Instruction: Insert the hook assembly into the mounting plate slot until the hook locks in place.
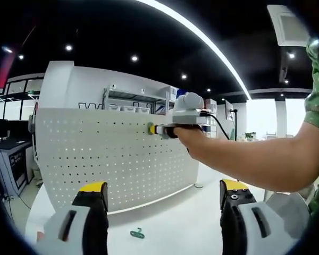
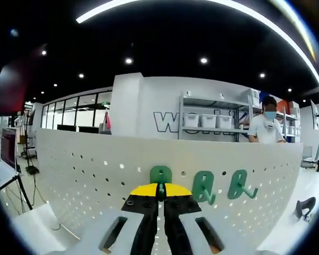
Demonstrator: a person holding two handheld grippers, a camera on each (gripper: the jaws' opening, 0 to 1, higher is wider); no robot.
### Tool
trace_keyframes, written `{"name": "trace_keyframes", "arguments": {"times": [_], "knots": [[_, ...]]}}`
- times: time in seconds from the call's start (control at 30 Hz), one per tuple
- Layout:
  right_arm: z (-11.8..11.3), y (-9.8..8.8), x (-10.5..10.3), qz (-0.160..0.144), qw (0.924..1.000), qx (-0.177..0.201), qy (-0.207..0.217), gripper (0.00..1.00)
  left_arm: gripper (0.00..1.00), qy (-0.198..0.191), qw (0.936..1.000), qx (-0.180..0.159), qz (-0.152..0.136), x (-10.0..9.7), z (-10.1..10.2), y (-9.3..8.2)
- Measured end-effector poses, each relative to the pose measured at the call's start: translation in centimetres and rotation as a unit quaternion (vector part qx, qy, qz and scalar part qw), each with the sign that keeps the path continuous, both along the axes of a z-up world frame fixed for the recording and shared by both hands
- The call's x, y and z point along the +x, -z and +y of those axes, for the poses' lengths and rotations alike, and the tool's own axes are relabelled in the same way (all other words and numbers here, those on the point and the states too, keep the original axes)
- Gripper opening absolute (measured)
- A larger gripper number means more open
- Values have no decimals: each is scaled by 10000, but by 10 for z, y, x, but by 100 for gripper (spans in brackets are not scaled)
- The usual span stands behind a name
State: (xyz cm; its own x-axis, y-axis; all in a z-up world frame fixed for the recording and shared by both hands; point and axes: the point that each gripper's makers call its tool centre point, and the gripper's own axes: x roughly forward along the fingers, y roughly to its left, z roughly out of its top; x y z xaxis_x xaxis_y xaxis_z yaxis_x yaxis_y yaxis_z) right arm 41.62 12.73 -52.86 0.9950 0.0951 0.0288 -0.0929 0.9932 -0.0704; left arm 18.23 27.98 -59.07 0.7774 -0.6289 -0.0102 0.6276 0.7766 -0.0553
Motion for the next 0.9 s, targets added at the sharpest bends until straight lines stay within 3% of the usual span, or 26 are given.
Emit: {"name": "trace_keyframes", "arguments": {"times": [0.5,0.9], "knots": [[1,2,3,54,10000,-82,-10,2,87,-12,10000,8,12,2,2,1],[-1,10,0,156,9998,-87,-35,9,87,-7,10000,29,11,-1,2,1]]}}
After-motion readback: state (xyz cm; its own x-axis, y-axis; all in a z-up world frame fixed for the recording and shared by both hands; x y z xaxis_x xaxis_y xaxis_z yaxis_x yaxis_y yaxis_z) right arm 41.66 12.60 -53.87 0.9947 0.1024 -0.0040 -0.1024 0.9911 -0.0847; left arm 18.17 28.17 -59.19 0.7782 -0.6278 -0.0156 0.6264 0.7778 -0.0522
